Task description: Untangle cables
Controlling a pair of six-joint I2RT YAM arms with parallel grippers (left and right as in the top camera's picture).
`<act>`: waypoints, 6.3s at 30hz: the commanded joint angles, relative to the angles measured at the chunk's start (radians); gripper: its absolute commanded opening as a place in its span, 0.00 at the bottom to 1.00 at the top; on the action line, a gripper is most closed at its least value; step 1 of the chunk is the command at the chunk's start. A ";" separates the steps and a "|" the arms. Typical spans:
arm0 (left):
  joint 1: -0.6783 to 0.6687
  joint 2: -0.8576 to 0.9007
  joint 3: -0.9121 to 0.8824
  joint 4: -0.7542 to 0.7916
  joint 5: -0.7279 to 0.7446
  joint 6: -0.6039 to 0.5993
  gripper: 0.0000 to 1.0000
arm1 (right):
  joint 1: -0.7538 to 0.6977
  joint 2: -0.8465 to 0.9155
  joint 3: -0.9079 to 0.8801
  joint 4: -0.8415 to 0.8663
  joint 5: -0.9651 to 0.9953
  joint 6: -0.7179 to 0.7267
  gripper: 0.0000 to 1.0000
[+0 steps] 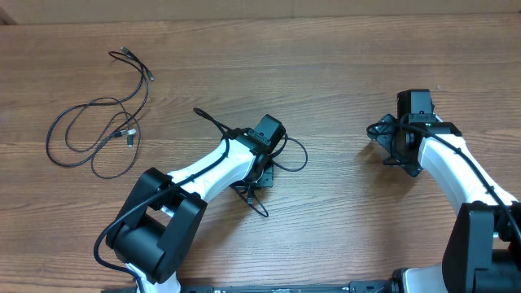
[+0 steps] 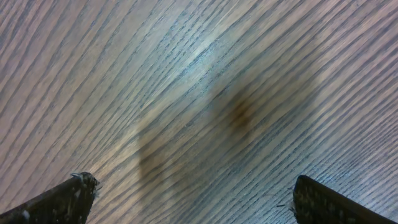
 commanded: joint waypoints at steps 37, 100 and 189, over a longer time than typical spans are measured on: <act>0.007 0.028 -0.013 -0.002 0.018 -0.014 0.05 | -0.003 -0.016 0.001 0.005 0.001 -0.007 1.00; 0.008 -0.020 0.234 -0.138 0.038 -0.029 0.76 | -0.003 -0.016 0.001 0.006 0.001 -0.007 1.00; -0.032 -0.001 0.062 0.122 -0.126 -0.209 0.70 | -0.003 -0.016 0.001 0.006 0.001 -0.007 1.00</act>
